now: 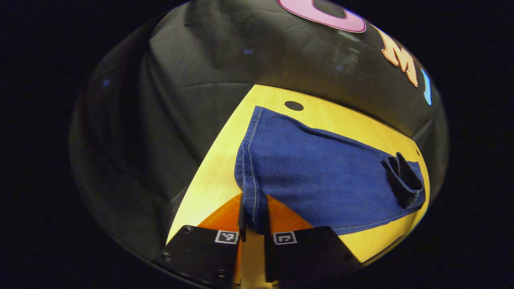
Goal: Grasp the waist and the cuffs of the jeans and fold them to make the two legs overlap; first hold the waist and fold one-third of the jeans toward the cuffs, then hold the cuffs and fold the remaining one-third in the same direction to finish folding.
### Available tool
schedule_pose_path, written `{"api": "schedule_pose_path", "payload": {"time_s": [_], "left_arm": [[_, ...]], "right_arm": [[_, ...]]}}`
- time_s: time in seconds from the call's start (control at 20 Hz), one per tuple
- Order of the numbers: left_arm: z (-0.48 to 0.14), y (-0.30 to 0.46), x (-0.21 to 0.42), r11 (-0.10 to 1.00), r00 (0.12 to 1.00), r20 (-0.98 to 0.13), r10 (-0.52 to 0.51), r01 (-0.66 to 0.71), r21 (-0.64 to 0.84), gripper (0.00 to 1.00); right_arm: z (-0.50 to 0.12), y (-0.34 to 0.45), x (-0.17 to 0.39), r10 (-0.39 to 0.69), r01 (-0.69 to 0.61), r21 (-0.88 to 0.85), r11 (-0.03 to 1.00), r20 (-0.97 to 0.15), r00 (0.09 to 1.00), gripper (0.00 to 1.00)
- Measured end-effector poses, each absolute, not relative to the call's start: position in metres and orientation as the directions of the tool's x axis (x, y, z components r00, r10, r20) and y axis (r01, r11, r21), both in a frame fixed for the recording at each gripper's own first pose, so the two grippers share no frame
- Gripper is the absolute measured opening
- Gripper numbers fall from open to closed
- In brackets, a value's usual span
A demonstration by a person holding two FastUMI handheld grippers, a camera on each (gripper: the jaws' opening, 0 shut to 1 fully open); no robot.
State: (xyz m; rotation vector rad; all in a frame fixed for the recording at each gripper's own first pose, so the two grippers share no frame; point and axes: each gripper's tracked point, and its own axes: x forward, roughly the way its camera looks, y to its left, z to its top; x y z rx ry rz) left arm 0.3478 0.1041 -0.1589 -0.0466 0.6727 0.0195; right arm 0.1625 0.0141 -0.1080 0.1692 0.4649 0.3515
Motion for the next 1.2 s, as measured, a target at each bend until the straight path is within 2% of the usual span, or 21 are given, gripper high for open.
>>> {"api": "schedule_pose_path", "payload": {"time_s": [0.1,0.2,0.35,0.6,0.85,0.9,0.95,1.0,1.2], "left_arm": [[-0.16,0.104,0.346,0.999,0.779,-0.626,-0.002,-0.019,-0.027,0.07],[-0.16,0.105,0.348,0.999,0.786,-0.619,-0.009,-0.024,-0.044,0.01],[-0.149,0.1,0.352,0.993,0.813,-0.581,-0.023,-0.048,-0.107,0.0],[-0.078,0.045,0.355,0.953,0.874,-0.458,-0.163,0.02,-0.301,0.0],[-0.017,-0.033,0.355,0.943,0.909,-0.354,-0.218,0.102,-0.318,0.0],[-0.011,-0.05,0.354,0.947,0.914,-0.344,-0.214,0.108,-0.303,0.0],[-0.004,-0.065,0.352,0.952,0.921,-0.334,-0.202,0.104,-0.289,0.0],[0.004,-0.083,0.35,0.954,0.923,-0.33,-0.2,0.107,-0.28,0.0],[0.038,-0.167,0.34,0.949,0.936,-0.267,-0.231,0.157,-0.272,0.0]], "right_arm": [[-0.103,-0.013,0.157,0.314,-0.238,0.225,0.945,-0.412,0.855,0.98],[-0.102,-0.036,0.148,0.266,-0.185,0.222,0.957,-0.424,0.866,0.98],[-0.106,-0.062,0.135,0.207,-0.118,0.219,0.968,-0.442,0.873,0.98],[-0.106,-0.095,0.122,0.174,-0.063,0.249,0.967,-0.454,0.874,0.98],[-0.094,-0.141,0.118,0.171,-0.067,0.243,0.968,-0.436,0.884,0.98],[-0.096,-0.153,0.118,0.174,-0.073,0.238,0.968,-0.438,0.882,0.94],[-0.099,-0.168,0.118,0.177,-0.073,0.238,0.969,-0.452,0.874,0.94],[-0.101,-0.182,0.119,0.185,-0.077,0.241,0.967,-0.467,0.865,0.98],[-0.098,-0.243,0.128,0.196,-0.091,0.235,0.968,-0.474,0.858,0.98]]}}
